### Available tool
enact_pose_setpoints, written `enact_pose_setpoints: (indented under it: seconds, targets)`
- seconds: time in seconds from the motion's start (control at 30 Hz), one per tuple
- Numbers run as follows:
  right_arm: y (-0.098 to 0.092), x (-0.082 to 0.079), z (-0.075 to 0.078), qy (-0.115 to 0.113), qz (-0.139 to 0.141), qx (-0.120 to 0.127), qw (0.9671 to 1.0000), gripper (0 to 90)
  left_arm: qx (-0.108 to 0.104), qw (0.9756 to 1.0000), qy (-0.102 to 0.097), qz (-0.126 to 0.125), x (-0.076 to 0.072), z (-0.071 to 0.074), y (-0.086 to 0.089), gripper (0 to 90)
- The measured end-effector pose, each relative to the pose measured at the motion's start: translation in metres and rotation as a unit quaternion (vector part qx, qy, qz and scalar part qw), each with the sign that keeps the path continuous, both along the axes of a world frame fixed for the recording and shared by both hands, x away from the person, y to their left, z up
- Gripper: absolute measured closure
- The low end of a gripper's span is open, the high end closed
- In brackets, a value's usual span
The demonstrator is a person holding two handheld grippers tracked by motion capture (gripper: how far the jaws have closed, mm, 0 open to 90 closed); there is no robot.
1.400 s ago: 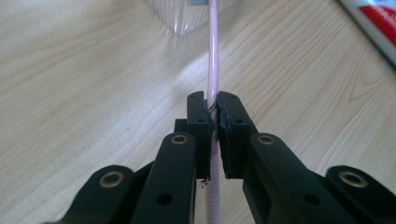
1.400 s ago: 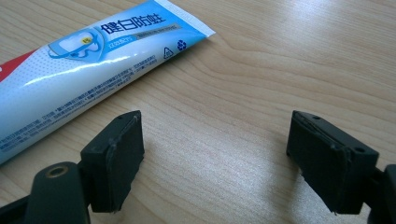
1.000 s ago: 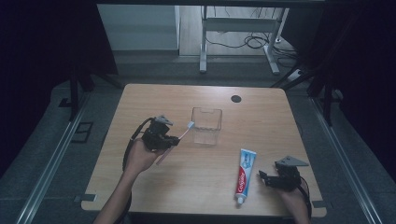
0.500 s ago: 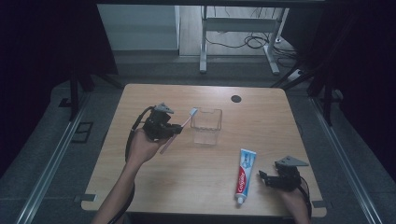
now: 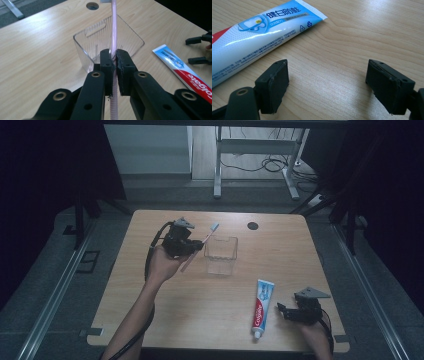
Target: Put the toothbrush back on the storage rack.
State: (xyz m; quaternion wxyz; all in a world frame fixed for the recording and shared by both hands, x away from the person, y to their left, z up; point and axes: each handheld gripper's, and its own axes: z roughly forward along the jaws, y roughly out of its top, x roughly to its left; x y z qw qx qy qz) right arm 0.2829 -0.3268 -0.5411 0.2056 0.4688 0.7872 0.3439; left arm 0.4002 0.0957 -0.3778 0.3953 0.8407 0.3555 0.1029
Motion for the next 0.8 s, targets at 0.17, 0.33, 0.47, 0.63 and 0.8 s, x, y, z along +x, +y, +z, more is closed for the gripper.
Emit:
enact_pose_setpoints:
  seconds: [0.17, 0.33, 0.47, 0.63, 0.8]
  targets:
    - [0.0, 0.0, 0.0, 0.0, 0.0, 0.0, 1.0, 18.5, -0.006, 1.0, -0.007, 0.0, 0.01, 0.003, -0.009, 84.3]
    - [0.0, 0.0, 0.0, 0.0, 0.0, 0.0, 1.0, 18.5, -0.012, 0.9998, -0.017, 0.004, 0.019, 0.006, -0.017, 84.3]
    - [0.0, 0.0, 0.0, 0.0, 0.0, 0.0, 1.0, 18.5, -0.017, 0.9995, -0.025, 0.007, 0.027, 0.008, -0.024, 84.3]
    - [0.0, 0.0, 0.0, 0.0, 0.0, 0.0, 1.0, 18.4, -0.026, 0.9989, -0.036, 0.011, 0.036, 0.009, -0.034, 84.3]
    - [0.0, 0.0, 0.0, 0.0, 0.001, 0.0, 1.0, 18.3, -0.032, 0.9984, -0.045, 0.015, 0.047, 0.01, -0.044, 84.3]
